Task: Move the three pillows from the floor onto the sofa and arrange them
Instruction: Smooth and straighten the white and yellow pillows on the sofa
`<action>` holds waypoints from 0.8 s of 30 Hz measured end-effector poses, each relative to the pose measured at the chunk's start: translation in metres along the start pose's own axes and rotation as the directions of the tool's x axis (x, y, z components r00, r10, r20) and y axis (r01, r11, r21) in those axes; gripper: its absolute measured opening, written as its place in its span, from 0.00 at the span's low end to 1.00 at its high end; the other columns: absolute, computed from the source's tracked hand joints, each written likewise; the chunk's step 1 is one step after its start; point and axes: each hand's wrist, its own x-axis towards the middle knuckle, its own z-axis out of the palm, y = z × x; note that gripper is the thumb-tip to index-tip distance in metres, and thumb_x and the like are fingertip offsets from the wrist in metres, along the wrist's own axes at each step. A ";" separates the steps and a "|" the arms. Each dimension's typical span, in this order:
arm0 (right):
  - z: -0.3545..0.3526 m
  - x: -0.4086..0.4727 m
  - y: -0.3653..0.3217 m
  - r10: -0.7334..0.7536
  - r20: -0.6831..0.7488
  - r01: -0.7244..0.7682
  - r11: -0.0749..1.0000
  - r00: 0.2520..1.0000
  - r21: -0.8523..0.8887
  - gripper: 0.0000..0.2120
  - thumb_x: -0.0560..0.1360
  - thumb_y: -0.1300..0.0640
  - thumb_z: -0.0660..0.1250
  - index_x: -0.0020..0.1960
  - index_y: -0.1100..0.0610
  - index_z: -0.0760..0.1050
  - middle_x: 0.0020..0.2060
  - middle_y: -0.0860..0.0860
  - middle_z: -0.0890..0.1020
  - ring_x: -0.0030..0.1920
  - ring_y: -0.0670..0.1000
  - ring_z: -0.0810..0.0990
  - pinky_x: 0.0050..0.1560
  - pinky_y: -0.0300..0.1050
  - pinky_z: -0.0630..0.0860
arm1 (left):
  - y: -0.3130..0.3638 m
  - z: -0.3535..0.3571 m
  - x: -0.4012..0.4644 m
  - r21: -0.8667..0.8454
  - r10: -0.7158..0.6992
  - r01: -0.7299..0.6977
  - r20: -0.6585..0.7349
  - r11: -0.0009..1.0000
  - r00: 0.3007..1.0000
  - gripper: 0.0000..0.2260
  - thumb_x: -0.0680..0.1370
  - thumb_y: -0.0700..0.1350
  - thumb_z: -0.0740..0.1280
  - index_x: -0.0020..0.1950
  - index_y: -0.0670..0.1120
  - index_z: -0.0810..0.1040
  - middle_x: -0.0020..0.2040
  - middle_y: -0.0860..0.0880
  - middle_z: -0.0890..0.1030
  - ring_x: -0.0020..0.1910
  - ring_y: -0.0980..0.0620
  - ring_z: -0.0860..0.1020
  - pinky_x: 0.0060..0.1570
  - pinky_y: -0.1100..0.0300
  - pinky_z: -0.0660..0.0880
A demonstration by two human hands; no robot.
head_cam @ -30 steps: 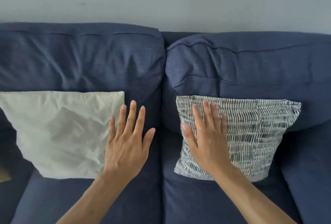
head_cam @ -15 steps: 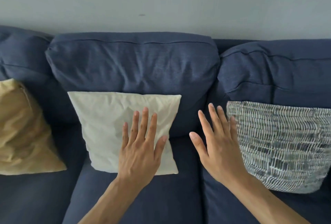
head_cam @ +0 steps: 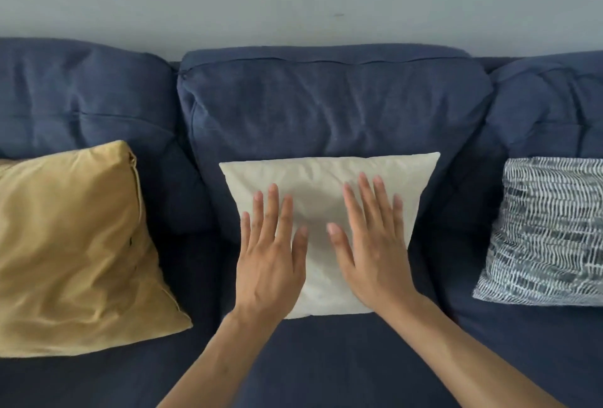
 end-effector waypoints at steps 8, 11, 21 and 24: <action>0.052 0.061 0.019 -0.153 -0.065 0.147 0.985 0.986 -0.095 0.27 0.89 0.53 0.53 0.86 0.60 0.62 0.88 0.56 0.60 0.89 0.59 0.53 0.87 0.69 0.50 | -0.005 0.049 0.076 0.014 0.268 -0.271 -0.211 0.962 0.940 0.25 0.90 0.52 0.49 0.85 0.43 0.65 0.86 0.45 0.62 0.87 0.44 0.54 0.85 0.39 0.52; 0.063 0.064 0.048 -0.232 -0.081 0.209 0.951 0.969 -0.228 0.28 0.91 0.46 0.51 0.86 0.58 0.63 0.87 0.56 0.62 0.88 0.58 0.57 0.86 0.69 0.51 | -0.038 0.057 0.087 0.189 0.340 -0.307 -0.177 0.933 0.924 0.27 0.90 0.56 0.49 0.85 0.43 0.66 0.86 0.45 0.62 0.87 0.42 0.55 0.85 0.38 0.50; 0.024 0.047 0.097 0.106 -0.268 -0.142 0.983 0.958 -0.119 0.31 0.91 0.43 0.48 0.86 0.61 0.61 0.87 0.60 0.62 0.88 0.62 0.54 0.87 0.70 0.46 | -0.081 0.008 0.072 0.216 0.196 -0.140 -0.267 0.966 0.944 0.29 0.90 0.56 0.47 0.87 0.42 0.57 0.88 0.44 0.53 0.88 0.42 0.47 0.85 0.37 0.46; 0.029 0.049 0.059 -0.111 -0.260 0.096 0.993 0.959 -0.069 0.27 0.91 0.51 0.53 0.85 0.62 0.63 0.86 0.58 0.63 0.88 0.61 0.57 0.86 0.71 0.49 | -0.032 0.018 0.074 0.154 0.288 -0.251 -0.318 0.956 0.903 0.27 0.90 0.53 0.48 0.87 0.41 0.59 0.88 0.43 0.55 0.88 0.40 0.50 0.85 0.37 0.47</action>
